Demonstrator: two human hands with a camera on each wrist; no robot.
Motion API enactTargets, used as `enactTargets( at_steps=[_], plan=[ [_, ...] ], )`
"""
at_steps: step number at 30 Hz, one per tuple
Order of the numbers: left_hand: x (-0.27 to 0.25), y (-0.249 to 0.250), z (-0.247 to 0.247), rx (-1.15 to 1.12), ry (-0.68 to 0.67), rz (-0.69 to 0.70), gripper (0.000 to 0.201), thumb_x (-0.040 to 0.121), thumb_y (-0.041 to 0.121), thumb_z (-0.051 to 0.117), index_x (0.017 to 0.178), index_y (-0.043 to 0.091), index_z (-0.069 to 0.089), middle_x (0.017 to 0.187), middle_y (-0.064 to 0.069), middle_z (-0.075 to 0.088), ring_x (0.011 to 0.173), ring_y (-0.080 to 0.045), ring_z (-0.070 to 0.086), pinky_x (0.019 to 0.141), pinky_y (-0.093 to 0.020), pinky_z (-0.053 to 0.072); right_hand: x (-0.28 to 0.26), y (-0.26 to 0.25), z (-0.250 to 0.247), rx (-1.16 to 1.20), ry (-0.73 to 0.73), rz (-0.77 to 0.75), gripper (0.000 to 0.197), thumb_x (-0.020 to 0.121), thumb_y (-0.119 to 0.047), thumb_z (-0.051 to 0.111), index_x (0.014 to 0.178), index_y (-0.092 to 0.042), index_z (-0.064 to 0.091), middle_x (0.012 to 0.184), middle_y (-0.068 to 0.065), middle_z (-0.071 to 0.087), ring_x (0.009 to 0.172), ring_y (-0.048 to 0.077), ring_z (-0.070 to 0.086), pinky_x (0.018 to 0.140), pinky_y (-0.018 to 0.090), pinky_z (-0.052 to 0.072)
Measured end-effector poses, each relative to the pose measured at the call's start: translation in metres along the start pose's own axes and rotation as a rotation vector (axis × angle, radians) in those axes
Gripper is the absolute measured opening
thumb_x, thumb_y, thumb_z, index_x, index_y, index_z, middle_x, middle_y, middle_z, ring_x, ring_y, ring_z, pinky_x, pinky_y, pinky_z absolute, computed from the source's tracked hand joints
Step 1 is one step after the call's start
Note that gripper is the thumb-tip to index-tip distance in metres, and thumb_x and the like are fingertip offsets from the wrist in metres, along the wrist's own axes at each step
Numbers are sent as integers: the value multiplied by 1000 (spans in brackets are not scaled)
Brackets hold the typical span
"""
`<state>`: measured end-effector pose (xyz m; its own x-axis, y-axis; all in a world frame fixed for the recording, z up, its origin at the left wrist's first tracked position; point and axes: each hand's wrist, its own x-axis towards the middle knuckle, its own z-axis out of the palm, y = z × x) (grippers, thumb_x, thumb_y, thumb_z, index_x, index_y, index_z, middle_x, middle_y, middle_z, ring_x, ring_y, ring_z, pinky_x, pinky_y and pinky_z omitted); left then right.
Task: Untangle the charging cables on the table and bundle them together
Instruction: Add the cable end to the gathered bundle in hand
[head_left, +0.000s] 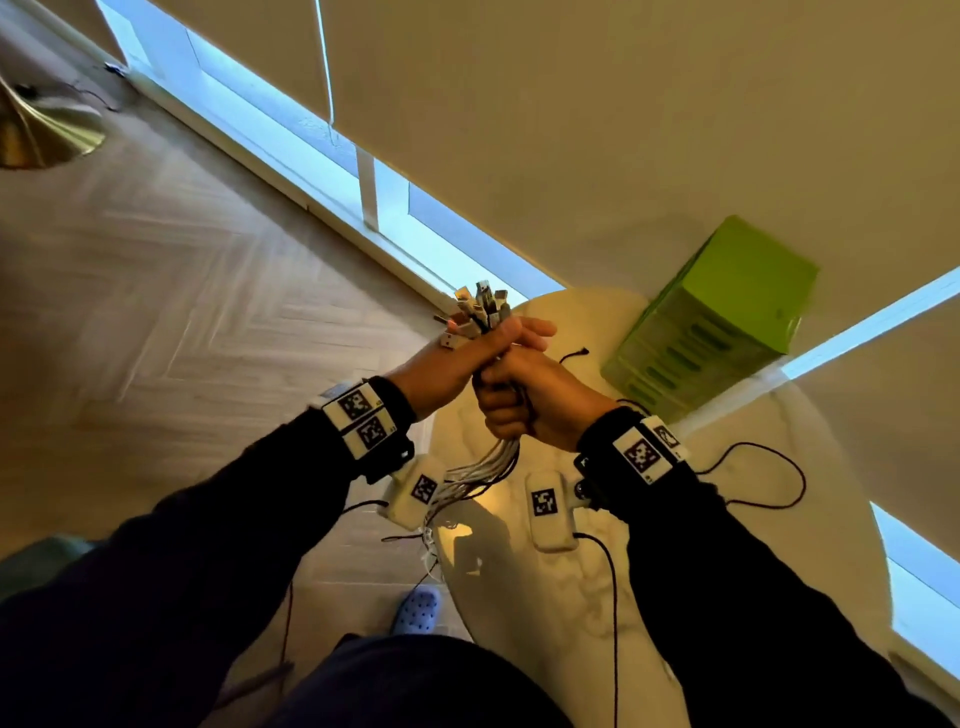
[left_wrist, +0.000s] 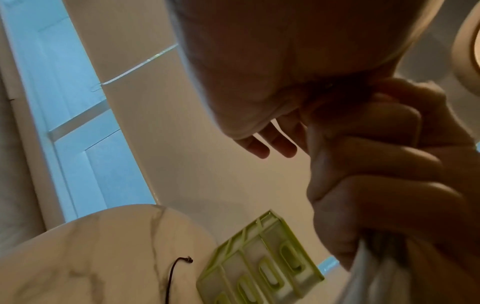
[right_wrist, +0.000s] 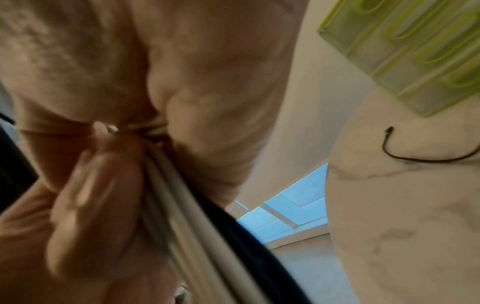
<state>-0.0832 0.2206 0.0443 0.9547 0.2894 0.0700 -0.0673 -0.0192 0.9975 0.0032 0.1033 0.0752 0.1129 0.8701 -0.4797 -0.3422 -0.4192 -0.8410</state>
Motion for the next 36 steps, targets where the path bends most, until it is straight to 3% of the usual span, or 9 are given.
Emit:
enactTargets(
  at_steps=[3, 6, 9, 15, 21, 24, 27, 33, 36],
  plan=[
    [9, 12, 10, 94, -43, -20, 46, 110, 27, 34, 92, -3, 62, 110, 15, 74, 97, -7, 67, 85, -21, 48, 1, 25, -17, -10, -49, -58, 17, 81, -5, 50, 70, -13, 38, 50, 3, 38, 47, 16, 39, 67, 37, 46],
    [15, 15, 20, 152, -138, -31, 45, 109, 33, 34, 74, 18, 57, 102, 0, 78, 107, -13, 69, 99, -30, 46, 7, 60, -39, -151, -65, 2, 28, 88, 0, 61, 65, -13, 52, 58, 10, 56, 64, 25, 59, 89, 45, 44],
    [20, 13, 35, 78, -192, -137, 50, 106, 40, 40, 70, 10, 56, 71, -10, 66, 87, -25, 72, 97, -49, 53, 14, 79, -63, -347, 217, -23, 18, 90, -5, 68, 80, -19, 66, 62, 9, 60, 63, 24, 63, 76, 35, 49],
    [47, 4, 73, -59, 78, -122, 32, 100, 35, 58, 76, 20, 43, 62, 1, 35, 60, -14, 39, 73, -36, 39, 28, 81, -54, -451, 757, -105, 33, 95, -13, 53, 63, -10, 55, 56, 3, 57, 45, 8, 60, 51, 23, 44],
    [59, -26, 84, 198, -83, -213, 26, 101, 25, 60, 86, 22, 38, 55, 15, 33, 54, -8, 40, 47, -23, 41, 13, 118, -34, -406, 493, -127, 35, 92, -14, 65, 60, -16, 51, 52, -4, 54, 45, 3, 51, 55, 25, 43],
    [58, -40, 104, 203, -131, -255, 28, 102, 27, 58, 82, 21, 39, 50, 13, 31, 45, -5, 34, 43, -21, 33, -7, 137, -54, -467, 340, -49, 17, 86, -24, 76, 92, -17, 62, 89, 4, 67, 82, 18, 65, 79, 37, 55],
    [59, -51, 126, 217, -115, -265, 32, 100, 25, 61, 77, 21, 39, 50, 11, 32, 44, -6, 35, 46, -22, 34, -33, 147, -81, -359, 277, 1, 49, 85, -28, 78, 127, -15, 55, 123, 4, 63, 112, 19, 62, 96, 34, 53],
    [62, -73, 160, 109, -155, -412, 34, 100, 23, 61, 78, 21, 36, 50, 10, 29, 44, -12, 30, 46, -25, 27, -72, 166, -167, -636, 1104, -167, 21, 89, -20, 68, 104, -8, 60, 109, 7, 55, 100, 26, 56, 87, 42, 49],
    [59, -79, 172, 105, -186, -452, 32, 100, 23, 61, 82, 19, 35, 55, 5, 25, 48, -15, 26, 47, -27, 24, -76, 171, -207, -606, 1250, 252, 49, 95, -42, 57, 127, -6, 48, 128, 17, 57, 116, 40, 56, 95, 46, 46]
  ],
)
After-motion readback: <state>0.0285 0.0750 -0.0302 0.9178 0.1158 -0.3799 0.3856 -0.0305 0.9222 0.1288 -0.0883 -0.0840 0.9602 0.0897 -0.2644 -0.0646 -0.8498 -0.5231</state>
